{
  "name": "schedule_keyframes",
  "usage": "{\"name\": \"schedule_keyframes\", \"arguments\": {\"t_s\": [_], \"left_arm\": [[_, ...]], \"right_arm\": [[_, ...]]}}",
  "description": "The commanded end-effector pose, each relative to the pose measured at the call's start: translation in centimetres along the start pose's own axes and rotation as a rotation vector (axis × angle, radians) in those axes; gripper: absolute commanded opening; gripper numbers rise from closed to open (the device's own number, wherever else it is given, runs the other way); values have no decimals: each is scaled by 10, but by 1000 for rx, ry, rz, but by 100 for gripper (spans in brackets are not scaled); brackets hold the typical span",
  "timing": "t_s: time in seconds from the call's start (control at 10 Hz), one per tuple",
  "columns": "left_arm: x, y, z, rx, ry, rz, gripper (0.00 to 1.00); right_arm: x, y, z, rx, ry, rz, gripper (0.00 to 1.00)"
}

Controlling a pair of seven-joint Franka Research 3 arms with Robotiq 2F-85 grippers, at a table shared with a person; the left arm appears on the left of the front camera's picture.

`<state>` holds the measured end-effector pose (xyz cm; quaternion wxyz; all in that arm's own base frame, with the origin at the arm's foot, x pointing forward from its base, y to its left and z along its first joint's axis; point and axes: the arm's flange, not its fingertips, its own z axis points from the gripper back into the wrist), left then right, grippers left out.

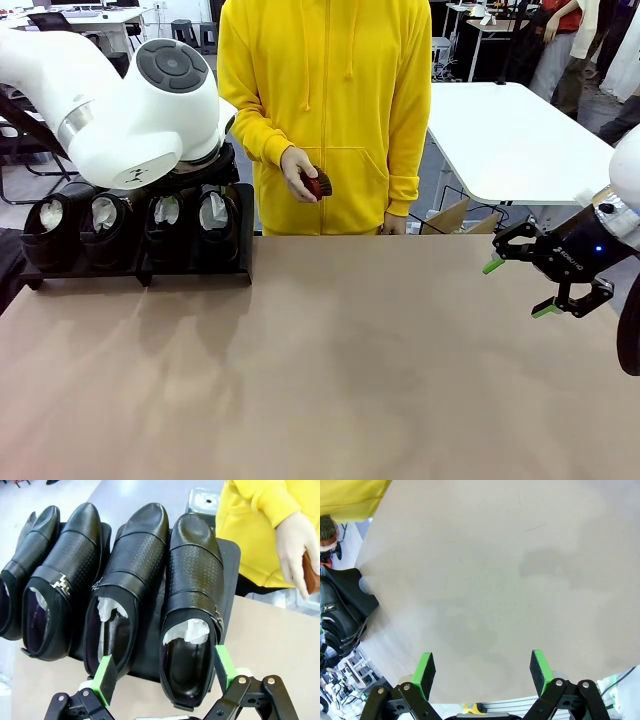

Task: Organize the shoes by placing them on the stand.
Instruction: Place the Shoe from the middle of the table onto the Shoes Stand.

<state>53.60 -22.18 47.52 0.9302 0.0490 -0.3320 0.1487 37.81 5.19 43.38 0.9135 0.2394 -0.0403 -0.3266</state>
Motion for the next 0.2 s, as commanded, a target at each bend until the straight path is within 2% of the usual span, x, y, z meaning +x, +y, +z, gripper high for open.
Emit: {"name": "schedule_keyframes", "arguments": {"t_s": [0.0,0.1], "left_arm": [[1,2,0,6,-15,-14,100],[1,2,0,6,-15,-14,100]], "right_arm": [[2,0,1,5,-4,18,100],[2,0,1,5,-4,18,100]]}}
